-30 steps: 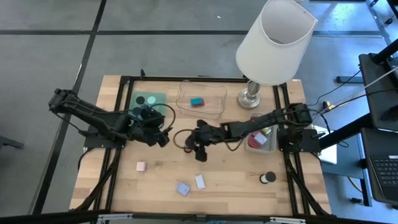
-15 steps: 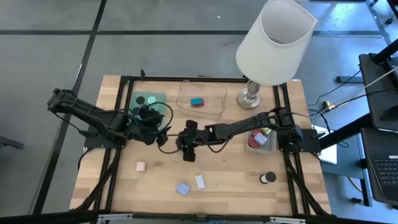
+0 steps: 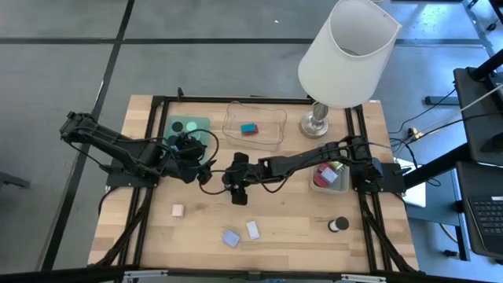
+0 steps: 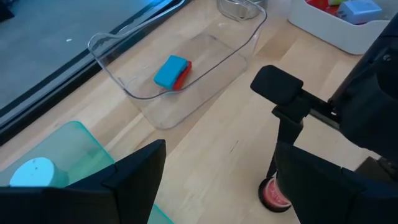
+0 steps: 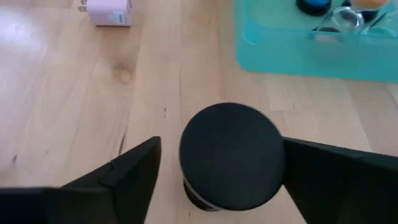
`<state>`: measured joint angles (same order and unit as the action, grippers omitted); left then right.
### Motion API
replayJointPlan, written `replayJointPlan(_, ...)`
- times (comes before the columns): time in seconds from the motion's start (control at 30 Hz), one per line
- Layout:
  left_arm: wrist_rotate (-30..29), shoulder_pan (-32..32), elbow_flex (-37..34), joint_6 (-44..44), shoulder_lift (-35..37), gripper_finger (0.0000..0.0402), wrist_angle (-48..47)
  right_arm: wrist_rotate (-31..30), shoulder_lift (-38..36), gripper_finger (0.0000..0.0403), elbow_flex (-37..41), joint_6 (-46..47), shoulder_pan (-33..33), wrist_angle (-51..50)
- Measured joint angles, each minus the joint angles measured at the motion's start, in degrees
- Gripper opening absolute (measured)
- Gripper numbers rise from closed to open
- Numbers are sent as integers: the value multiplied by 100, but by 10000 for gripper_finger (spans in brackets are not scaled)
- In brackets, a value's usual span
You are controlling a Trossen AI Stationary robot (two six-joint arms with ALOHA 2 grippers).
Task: Pick & Place Office items
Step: Put the red hourglass into the blue bin
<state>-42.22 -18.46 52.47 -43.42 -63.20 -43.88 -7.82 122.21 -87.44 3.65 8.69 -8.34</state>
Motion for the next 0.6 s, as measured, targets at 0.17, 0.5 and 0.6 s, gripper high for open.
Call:
replayJointPlan(0.17,11,2,0,0,0,301,-4,-19,-89,338,6,84,0,-27)
replayJointPlan(0.5,261,-5,-197,128,-2,301,0,-118,-721,347,7,32,46,-1176)
replayJointPlan(0.6,350,-76,-441,391,-4,301,152,-425,-849,344,7,-48,148,-1510)
